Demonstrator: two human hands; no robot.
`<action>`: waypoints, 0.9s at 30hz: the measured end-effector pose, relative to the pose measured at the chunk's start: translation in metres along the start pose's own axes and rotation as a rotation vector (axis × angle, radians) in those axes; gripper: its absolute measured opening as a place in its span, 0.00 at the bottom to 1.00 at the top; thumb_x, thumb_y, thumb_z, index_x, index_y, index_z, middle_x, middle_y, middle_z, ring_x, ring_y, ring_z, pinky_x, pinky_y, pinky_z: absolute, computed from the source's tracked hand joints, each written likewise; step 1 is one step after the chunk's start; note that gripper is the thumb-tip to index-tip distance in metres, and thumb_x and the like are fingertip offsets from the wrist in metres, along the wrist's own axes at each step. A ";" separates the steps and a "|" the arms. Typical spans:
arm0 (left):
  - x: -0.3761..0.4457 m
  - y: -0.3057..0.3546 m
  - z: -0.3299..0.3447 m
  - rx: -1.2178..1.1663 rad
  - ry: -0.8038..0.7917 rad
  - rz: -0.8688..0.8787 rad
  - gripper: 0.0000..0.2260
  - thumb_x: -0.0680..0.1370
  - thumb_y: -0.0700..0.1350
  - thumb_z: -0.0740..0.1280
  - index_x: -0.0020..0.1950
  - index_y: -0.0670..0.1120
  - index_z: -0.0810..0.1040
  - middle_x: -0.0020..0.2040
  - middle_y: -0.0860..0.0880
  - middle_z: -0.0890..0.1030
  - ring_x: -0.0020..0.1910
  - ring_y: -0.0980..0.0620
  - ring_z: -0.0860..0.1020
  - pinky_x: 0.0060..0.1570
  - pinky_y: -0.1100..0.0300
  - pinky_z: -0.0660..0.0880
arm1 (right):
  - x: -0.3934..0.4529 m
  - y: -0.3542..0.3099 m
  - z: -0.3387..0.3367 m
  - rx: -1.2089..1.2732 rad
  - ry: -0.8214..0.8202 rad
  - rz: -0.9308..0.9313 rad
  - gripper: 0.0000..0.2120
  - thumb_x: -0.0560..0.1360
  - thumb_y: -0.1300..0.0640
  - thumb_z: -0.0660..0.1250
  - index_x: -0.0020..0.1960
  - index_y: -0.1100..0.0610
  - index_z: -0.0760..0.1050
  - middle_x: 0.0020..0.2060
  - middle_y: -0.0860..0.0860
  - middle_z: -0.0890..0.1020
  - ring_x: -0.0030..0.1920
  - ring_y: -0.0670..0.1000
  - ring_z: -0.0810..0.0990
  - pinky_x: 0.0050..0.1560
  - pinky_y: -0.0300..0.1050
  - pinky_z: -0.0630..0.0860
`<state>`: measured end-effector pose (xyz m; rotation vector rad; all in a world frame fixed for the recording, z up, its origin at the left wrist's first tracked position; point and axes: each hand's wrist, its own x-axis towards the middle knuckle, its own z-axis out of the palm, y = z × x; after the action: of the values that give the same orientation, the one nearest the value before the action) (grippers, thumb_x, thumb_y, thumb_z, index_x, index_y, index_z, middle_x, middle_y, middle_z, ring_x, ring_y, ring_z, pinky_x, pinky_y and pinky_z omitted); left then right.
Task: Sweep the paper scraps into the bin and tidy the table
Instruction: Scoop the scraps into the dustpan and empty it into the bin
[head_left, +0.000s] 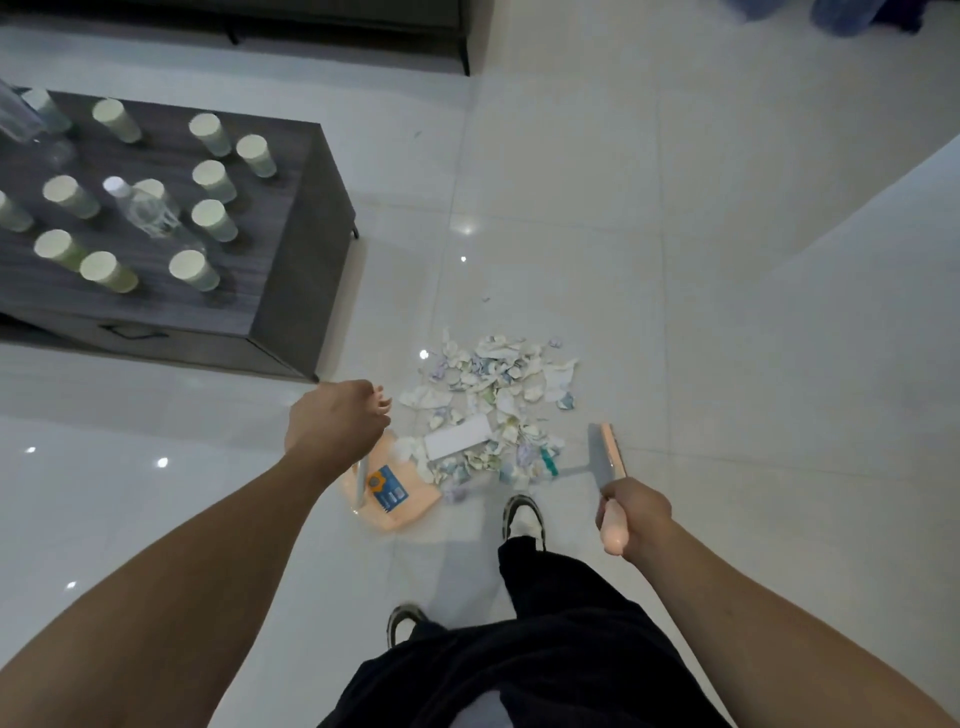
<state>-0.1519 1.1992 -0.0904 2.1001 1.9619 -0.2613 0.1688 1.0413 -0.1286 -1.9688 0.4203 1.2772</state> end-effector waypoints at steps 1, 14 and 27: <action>0.007 0.010 -0.002 0.007 -0.002 0.004 0.09 0.69 0.53 0.66 0.34 0.50 0.72 0.29 0.54 0.71 0.26 0.56 0.64 0.27 0.62 0.58 | 0.006 -0.012 0.000 0.003 -0.015 0.011 0.19 0.72 0.71 0.64 0.63 0.71 0.73 0.33 0.60 0.75 0.27 0.54 0.72 0.21 0.38 0.71; 0.048 0.067 -0.020 0.009 -0.013 -0.035 0.10 0.71 0.56 0.67 0.37 0.51 0.75 0.31 0.54 0.74 0.30 0.52 0.71 0.31 0.61 0.62 | 0.051 -0.104 0.013 -0.025 -0.090 0.033 0.18 0.73 0.71 0.66 0.62 0.71 0.73 0.34 0.60 0.75 0.26 0.53 0.72 0.21 0.39 0.72; 0.036 0.076 -0.023 -0.044 0.011 -0.124 0.12 0.71 0.56 0.67 0.41 0.48 0.78 0.36 0.48 0.80 0.38 0.43 0.78 0.37 0.57 0.73 | 0.067 -0.146 0.039 -0.092 -0.079 -0.021 0.20 0.74 0.70 0.65 0.65 0.71 0.69 0.38 0.61 0.75 0.30 0.52 0.74 0.22 0.38 0.72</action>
<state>-0.0747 1.2364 -0.0746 1.9600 2.0878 -0.2283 0.2643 1.1756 -0.1383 -1.9856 0.3059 1.3772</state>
